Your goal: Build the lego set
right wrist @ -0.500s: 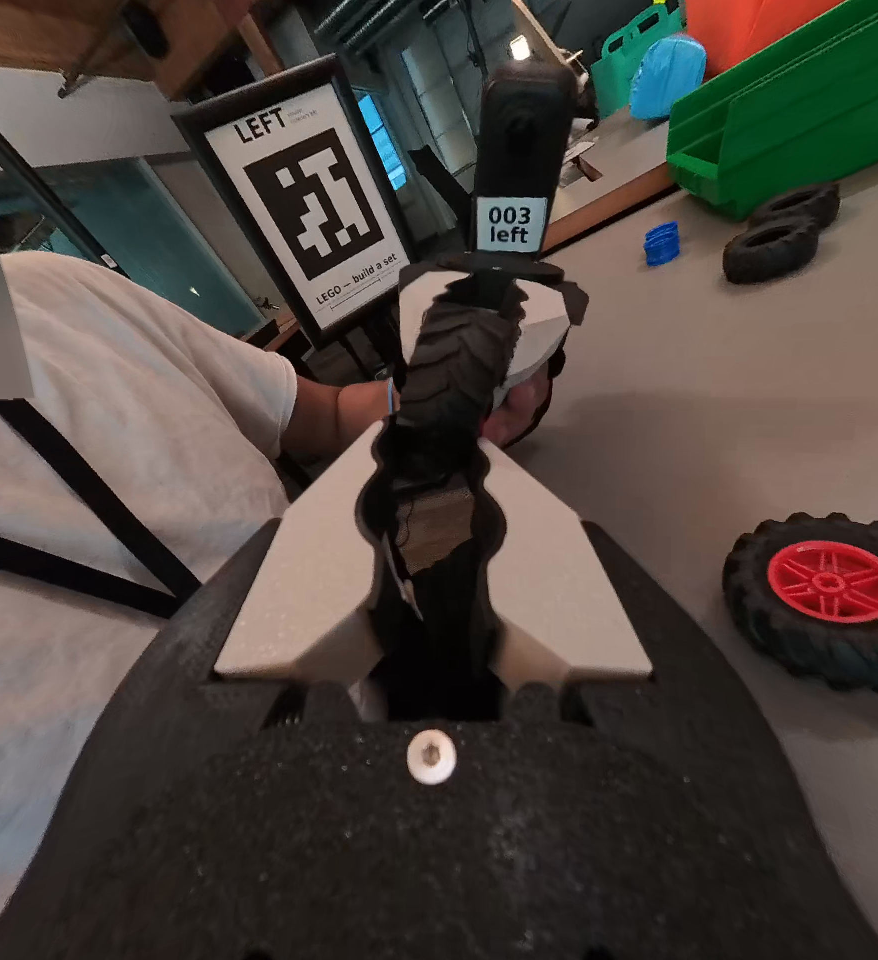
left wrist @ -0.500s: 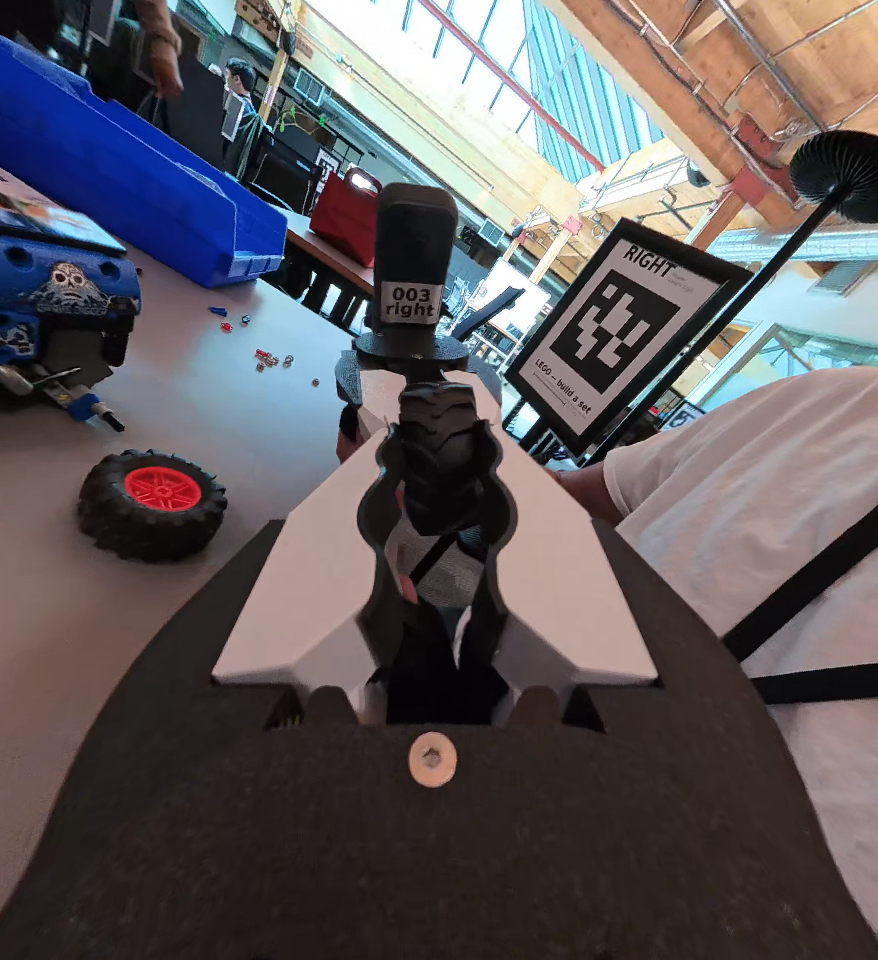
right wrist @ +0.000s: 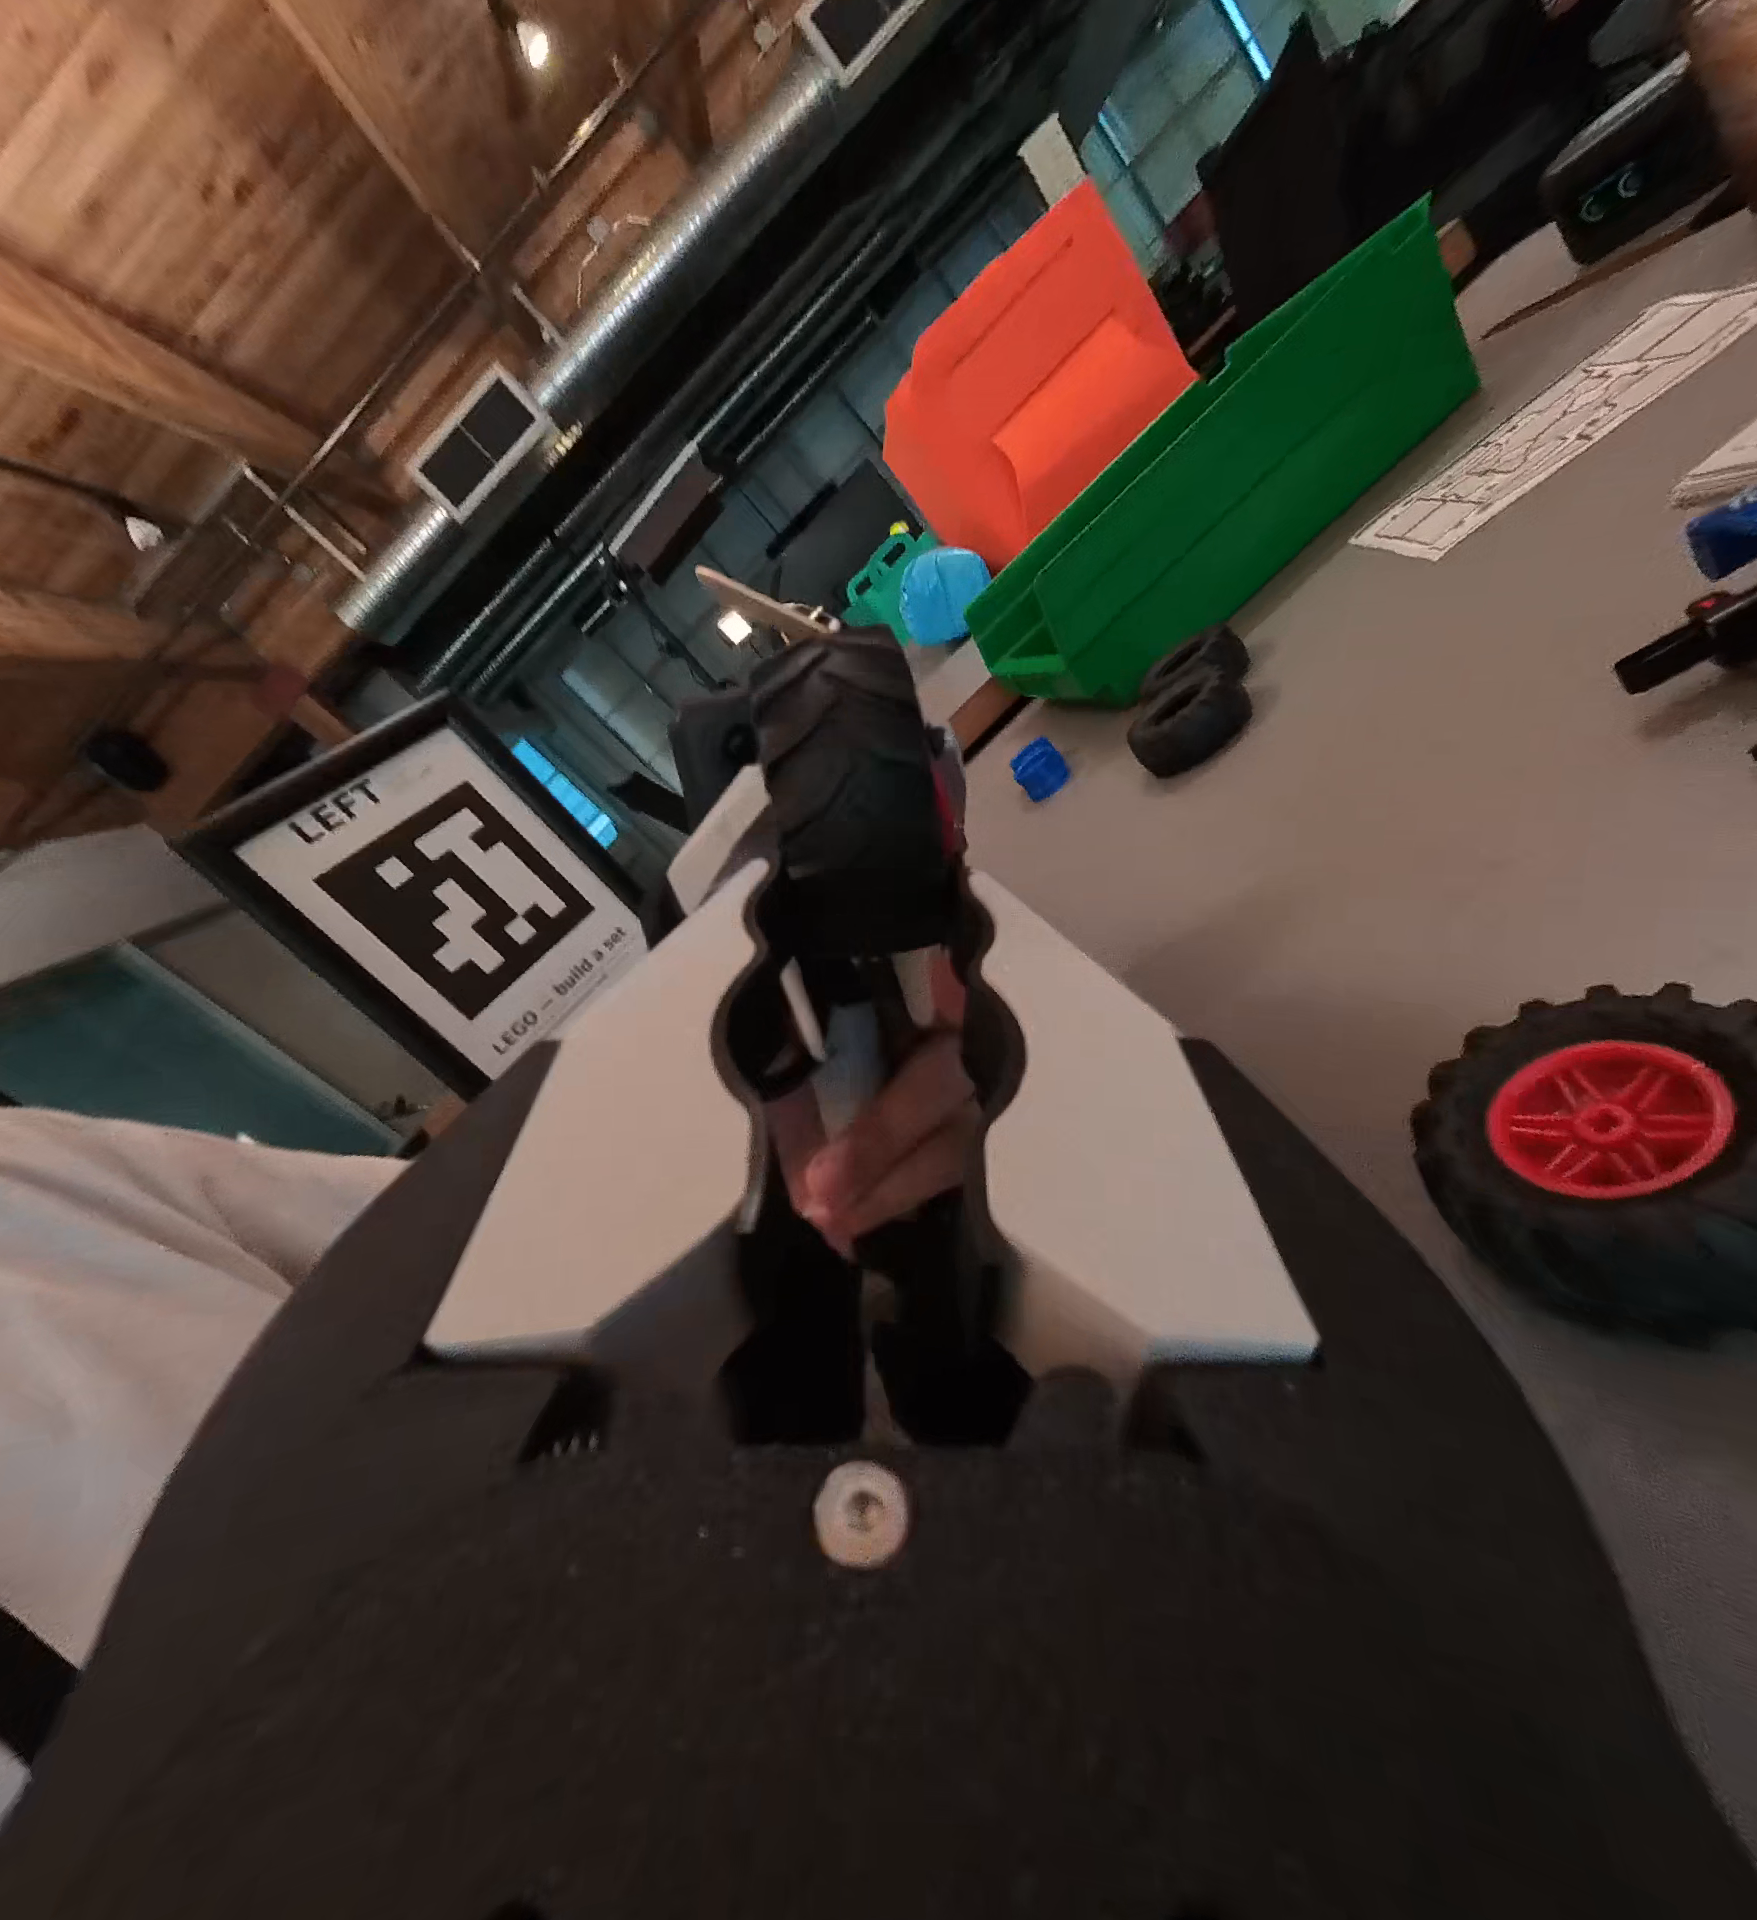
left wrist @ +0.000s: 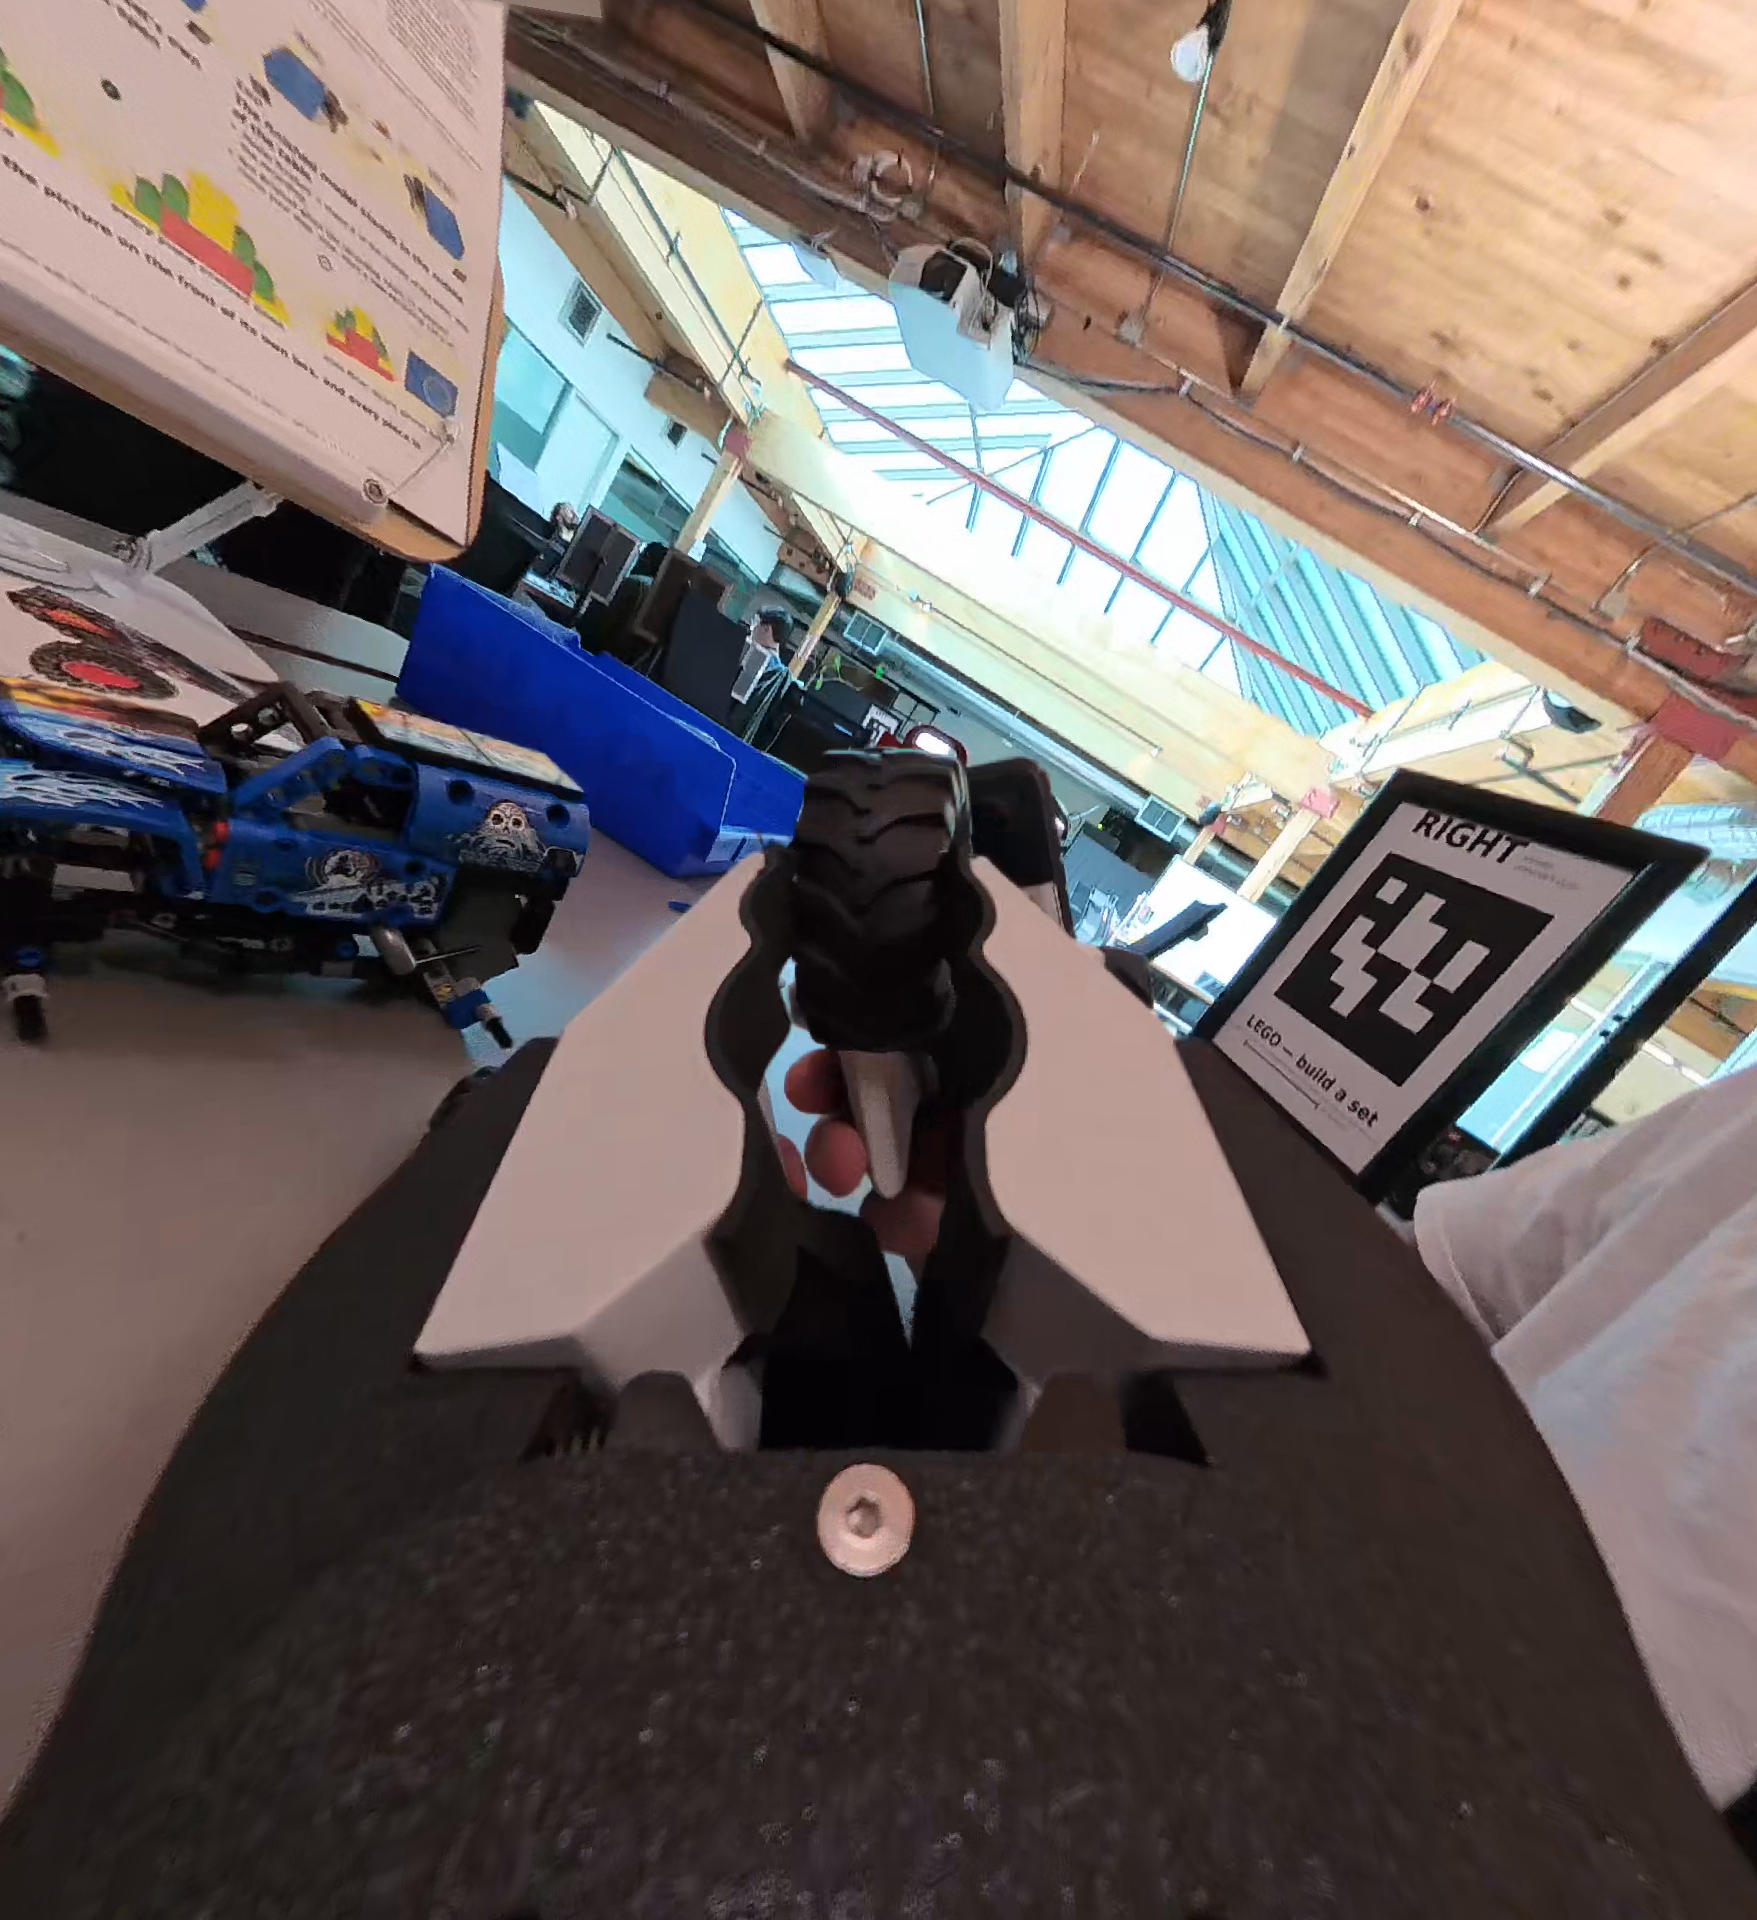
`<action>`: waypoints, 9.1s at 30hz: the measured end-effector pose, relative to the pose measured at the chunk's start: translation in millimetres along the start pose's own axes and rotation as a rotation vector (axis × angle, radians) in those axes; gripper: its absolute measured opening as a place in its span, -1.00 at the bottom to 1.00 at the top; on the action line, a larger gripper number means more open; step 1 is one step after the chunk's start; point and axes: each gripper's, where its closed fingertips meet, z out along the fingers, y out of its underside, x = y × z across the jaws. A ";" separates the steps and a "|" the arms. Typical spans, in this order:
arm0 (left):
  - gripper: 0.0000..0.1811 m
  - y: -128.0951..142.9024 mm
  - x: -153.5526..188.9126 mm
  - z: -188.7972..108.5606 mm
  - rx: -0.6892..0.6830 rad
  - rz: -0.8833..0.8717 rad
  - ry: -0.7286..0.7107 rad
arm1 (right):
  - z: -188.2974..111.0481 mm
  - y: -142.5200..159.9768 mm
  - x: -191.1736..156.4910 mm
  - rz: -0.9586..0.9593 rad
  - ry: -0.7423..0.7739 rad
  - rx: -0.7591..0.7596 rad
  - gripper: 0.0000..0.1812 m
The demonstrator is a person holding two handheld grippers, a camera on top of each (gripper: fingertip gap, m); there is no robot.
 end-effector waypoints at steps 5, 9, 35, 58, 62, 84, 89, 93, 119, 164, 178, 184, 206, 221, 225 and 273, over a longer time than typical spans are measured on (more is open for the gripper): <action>-0.70 11.2 -0.4 4.4 -0.060 -0.025 0.005 | -8.3 -6.8 4.6 -0.108 0.070 0.024 -0.69; -0.68 18.8 -10.0 -3.2 -0.252 0.244 -0.082 | -12.4 0.3 14.7 -0.401 0.217 -0.164 -0.70; -0.71 46.5 10.0 1.0 -0.388 0.124 0.090 | -33.1 -0.5 0.9 -0.258 -0.086 -0.279 -0.72; -0.72 34.0 18.8 -2.9 -0.345 0.012 0.164 | -24.3 -1.0 -2.6 0.128 -0.306 -0.165 -0.74; -0.70 49.2 0.0 -2.3 -0.424 0.147 0.010 | -23.2 -4.6 12.6 -0.356 0.054 -0.268 -0.73; -0.79 47.6 -16.5 -7.4 -0.445 0.267 -0.090 | -30.3 -7.7 22.6 -0.754 0.380 -0.312 -0.71; -0.68 32.4 4.1 -6.9 -0.414 0.379 -0.004 | -31.6 -20.9 6.7 -0.827 0.305 -0.229 -0.70; -0.35 40.2 1.0 -2.4 -0.529 0.576 -0.023 | -25.7 -6.7 3.1 -0.850 0.192 -0.269 -0.69; -0.69 13.0 -39.6 15.5 -0.280 2.312 -0.162 | -22.3 -23.1 39.8 0.334 -0.029 -0.174 -0.68; -0.72 35.9 -8.0 26.9 -0.352 0.135 0.102 | -35.3 -7.1 18.8 -0.352 -0.031 -0.230 -0.68; -0.74 36.9 -30.3 29.2 -0.305 0.374 -0.214 | -39.9 -11.8 39.5 -0.388 0.212 -0.225 -0.74; -0.74 34.3 -37.2 30.0 -0.275 0.463 -0.342 | -43.6 -16.7 47.1 -0.516 0.379 -0.207 -0.77; -0.73 32.5 -27.7 36.1 -0.239 0.198 -0.140 | -38.5 -22.3 33.4 -0.438 0.234 -0.167 -0.69; -0.76 31.9 -52.4 36.1 -0.262 0.653 -0.570 | -51.1 -28.8 64.1 -0.829 0.714 -0.217 -0.88; -0.72 33.6 -52.6 38.2 -0.303 0.652 -0.503 | -52.6 -30.3 65.8 -0.728 0.649 -0.197 -0.85; -0.36 58.7 23.9 14.4 -0.469 0.172 0.175 | -43.6 -10.3 -14.8 -2.206 0.660 0.039 -0.70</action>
